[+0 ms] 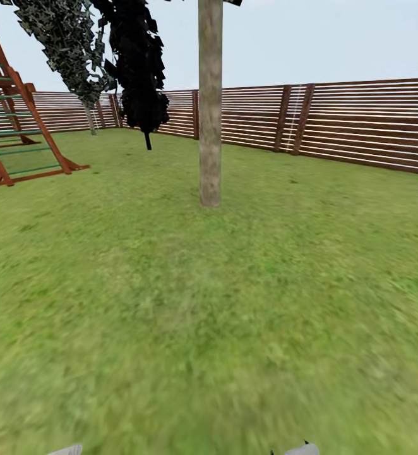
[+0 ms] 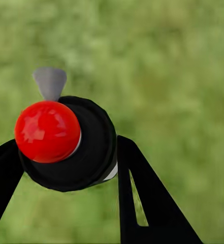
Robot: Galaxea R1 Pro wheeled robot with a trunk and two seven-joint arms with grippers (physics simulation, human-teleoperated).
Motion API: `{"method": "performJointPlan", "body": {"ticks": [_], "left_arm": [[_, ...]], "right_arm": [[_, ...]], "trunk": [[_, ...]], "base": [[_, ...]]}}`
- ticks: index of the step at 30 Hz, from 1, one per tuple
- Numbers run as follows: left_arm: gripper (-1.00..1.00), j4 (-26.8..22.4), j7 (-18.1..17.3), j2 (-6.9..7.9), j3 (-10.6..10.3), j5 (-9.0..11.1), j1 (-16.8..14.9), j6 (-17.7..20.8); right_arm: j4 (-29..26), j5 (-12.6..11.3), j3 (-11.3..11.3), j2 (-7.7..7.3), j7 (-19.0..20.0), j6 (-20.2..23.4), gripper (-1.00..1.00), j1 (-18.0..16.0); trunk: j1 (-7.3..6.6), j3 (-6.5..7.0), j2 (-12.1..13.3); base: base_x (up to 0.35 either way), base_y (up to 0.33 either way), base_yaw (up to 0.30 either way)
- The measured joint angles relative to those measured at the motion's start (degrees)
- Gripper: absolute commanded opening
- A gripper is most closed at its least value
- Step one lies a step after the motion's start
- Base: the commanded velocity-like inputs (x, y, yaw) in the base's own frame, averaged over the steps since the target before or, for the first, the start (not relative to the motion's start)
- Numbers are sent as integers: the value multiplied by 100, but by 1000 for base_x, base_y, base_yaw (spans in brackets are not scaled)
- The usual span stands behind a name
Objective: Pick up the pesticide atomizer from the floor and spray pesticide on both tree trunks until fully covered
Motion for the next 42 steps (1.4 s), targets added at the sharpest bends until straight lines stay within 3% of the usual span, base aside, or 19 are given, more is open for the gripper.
{"method": "performJointPlan", "body": {"ticks": [42], "left_arm": [[-100, 0, 0, 0, 0, 0, 0, -9]], "right_arm": [[0, 0, 0, 0, 1, -4, 100, 0]], "trunk": [[0, 0, 0]], "base": [[338, 0, 0]]}}
